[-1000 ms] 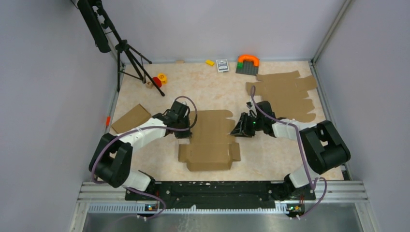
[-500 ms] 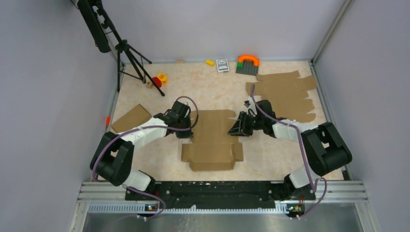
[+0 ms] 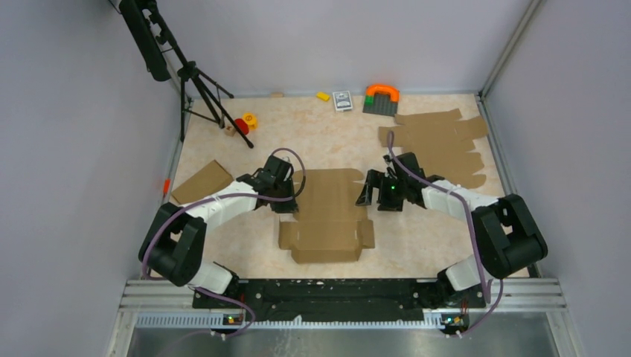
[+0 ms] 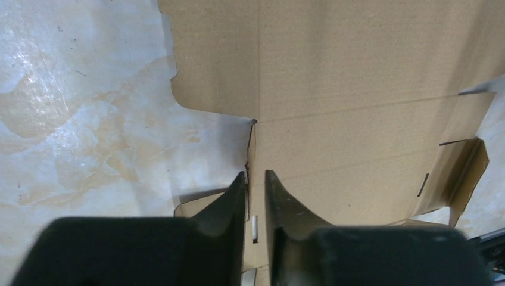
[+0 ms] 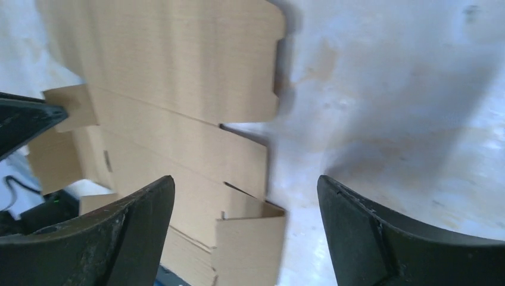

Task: Fold the paper box

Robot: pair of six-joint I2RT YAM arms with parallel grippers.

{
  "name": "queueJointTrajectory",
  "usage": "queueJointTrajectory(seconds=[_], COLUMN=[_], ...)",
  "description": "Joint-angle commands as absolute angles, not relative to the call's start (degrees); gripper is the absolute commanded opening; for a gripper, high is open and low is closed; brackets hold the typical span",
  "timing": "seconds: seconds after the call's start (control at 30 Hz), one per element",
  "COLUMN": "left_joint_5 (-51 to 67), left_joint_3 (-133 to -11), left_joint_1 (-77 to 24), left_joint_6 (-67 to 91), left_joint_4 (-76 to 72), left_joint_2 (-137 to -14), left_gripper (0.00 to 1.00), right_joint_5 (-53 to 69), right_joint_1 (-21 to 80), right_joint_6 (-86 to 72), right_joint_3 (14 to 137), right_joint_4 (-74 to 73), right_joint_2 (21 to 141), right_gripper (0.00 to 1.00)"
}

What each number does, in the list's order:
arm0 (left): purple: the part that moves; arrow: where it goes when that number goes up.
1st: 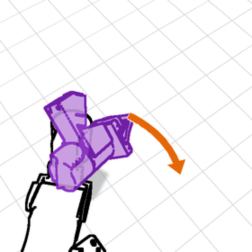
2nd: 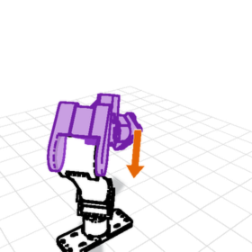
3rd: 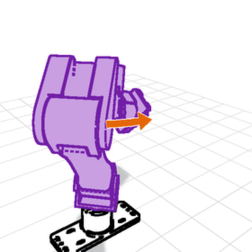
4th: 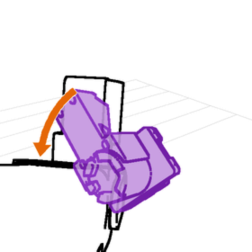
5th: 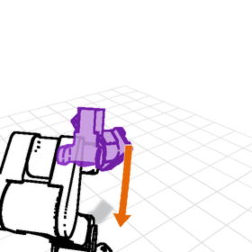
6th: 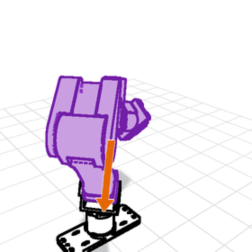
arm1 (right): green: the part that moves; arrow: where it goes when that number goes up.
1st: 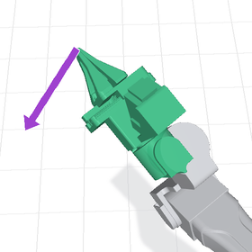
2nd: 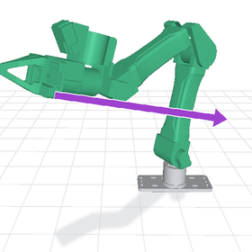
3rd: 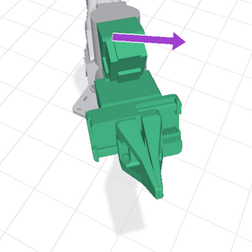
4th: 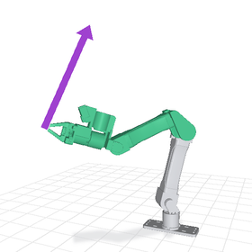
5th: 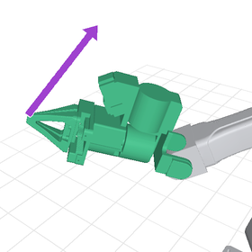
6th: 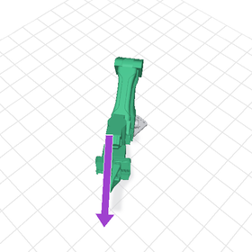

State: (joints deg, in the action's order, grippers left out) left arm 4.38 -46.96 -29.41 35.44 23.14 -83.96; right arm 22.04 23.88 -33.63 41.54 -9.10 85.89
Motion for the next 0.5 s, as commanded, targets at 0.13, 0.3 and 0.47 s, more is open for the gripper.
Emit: queueJointTrajectory(seconds=[0.13,0.3,0.47], left_joint_5=[3.97,5.06,7.85], left_joint_3=[-46.91,-46.11,-45.19], left_joint_1=[-29.62,-29.61,-29.62], left_joint_6=[34.03,34.2,34.75], left_joint_4=[22.81,22.06,19.74], left_joint_2=[-84.37,-85.82,-88.89], left_gripper=[0.4,0.41,0.4], right_joint_5=[14.89,16.5,19.64], right_joint_1=[24.73,26.28,27.06], right_joint_6=[-29.78,-31.5,-33.38], right_joint_3=[41.93,40.69,39.89], right_joint_4=[-15.31,-12.42,-8.79], right_joint_2=[81.19,82.48,84.23], right_gripper=[0.82,0.75,0.72])
